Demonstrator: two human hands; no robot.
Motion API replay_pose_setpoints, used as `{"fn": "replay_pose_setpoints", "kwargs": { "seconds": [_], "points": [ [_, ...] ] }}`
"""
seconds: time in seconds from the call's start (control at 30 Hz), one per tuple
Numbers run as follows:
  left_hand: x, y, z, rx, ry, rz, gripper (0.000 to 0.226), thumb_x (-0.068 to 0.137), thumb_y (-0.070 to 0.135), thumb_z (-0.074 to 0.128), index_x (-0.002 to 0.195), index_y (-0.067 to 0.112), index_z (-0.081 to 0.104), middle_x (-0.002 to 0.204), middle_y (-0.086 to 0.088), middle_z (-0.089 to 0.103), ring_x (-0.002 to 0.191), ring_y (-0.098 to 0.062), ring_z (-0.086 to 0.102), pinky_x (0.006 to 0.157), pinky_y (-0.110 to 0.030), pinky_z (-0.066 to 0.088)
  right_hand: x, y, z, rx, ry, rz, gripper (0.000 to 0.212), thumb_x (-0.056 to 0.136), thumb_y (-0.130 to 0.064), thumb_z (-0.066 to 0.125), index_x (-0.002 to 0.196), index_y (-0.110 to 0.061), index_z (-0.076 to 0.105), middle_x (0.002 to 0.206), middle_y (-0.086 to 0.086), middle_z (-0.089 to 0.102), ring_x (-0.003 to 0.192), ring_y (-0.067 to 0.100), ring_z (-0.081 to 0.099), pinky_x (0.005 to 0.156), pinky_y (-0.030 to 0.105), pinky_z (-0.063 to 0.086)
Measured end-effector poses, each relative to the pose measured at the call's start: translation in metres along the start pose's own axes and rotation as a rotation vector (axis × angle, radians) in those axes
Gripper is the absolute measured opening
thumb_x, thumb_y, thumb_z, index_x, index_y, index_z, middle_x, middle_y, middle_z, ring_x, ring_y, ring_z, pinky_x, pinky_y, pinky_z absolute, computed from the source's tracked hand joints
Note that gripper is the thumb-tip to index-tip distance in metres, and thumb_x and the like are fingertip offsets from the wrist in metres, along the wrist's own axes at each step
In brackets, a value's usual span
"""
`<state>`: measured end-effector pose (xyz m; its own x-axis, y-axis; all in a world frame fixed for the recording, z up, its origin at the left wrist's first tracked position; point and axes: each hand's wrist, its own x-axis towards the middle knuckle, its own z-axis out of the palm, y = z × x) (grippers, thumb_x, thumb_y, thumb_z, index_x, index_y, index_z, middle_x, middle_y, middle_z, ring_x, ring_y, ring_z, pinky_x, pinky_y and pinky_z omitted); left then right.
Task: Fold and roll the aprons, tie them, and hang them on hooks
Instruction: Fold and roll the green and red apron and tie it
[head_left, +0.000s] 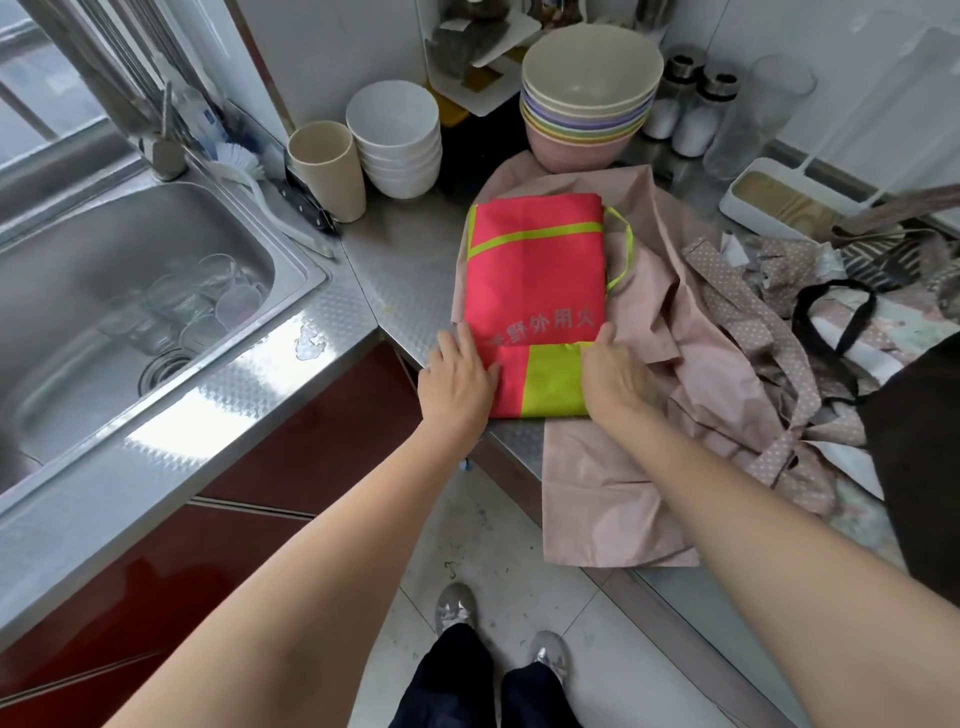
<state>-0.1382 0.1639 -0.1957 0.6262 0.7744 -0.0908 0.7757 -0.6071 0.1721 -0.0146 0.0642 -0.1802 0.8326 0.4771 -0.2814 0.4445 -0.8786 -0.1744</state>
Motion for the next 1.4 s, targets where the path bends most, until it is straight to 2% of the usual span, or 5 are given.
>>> {"fn": "replay_pose_setpoints", "kwargs": {
  "seconds": [0.23,0.4,0.73,1.03,1.4],
  "points": [
    [0.001,-0.022,-0.004,0.159,-0.218,0.594,0.063,0.098,0.039,0.036,0.148,0.006,0.019,0.151,-0.012,0.024,0.139,-0.026,0.025,0.111,-0.035,0.027,-0.002,0.018,-0.017,-0.376,0.073,-0.747,0.032,0.091,-0.016,0.039,0.115,0.000,0.053,0.122,0.017,0.049,0.111,0.033,0.049,0.081,0.044,0.051],
    [-0.001,-0.037,-0.017,0.126,-0.422,0.622,0.102,0.083,0.056,0.057,0.149,0.011,-0.006,0.158,-0.003,-0.008,0.146,-0.019,-0.004,0.117,-0.032,0.000,-0.012,0.021,-0.014,-0.423,-0.264,-0.660,0.088,0.081,-0.056,0.058,0.138,0.002,0.026,0.141,0.015,0.030,0.133,0.031,0.028,0.110,0.040,0.029],
    [0.013,-0.044,-0.040,-0.801,-0.469,-0.042,0.043,0.089,0.040,0.059,0.119,0.010,0.061,0.114,-0.006,0.065,0.107,-0.020,0.060,0.095,-0.028,0.044,-0.002,0.021,-0.032,0.276,-0.257,-0.222,0.031,0.091,-0.032,0.056,0.070,-0.011,0.048,0.084,0.014,0.054,0.085,0.023,0.051,0.065,0.029,0.030],
    [0.013,-0.014,-0.012,-0.340,-0.319,-0.219,0.062,0.095,0.055,0.033,0.114,0.001,0.054,0.119,-0.020,0.057,0.111,-0.037,0.054,0.087,-0.037,0.041,0.000,0.000,-0.004,0.283,-0.163,0.044,0.038,0.102,-0.023,0.030,0.128,0.004,0.036,0.130,0.028,0.048,0.119,0.041,0.048,0.085,0.038,0.040],
    [0.012,-0.003,-0.025,-0.365,-0.188,-0.193,0.046,0.098,0.042,0.033,0.120,0.002,0.039,0.119,-0.022,0.056,0.109,-0.040,0.054,0.082,-0.040,0.039,0.002,0.017,-0.012,0.264,0.095,-0.154,0.016,0.088,-0.006,0.048,0.079,-0.010,0.060,0.105,0.018,0.061,0.102,0.034,0.054,0.080,0.033,0.043]
  ]
}}
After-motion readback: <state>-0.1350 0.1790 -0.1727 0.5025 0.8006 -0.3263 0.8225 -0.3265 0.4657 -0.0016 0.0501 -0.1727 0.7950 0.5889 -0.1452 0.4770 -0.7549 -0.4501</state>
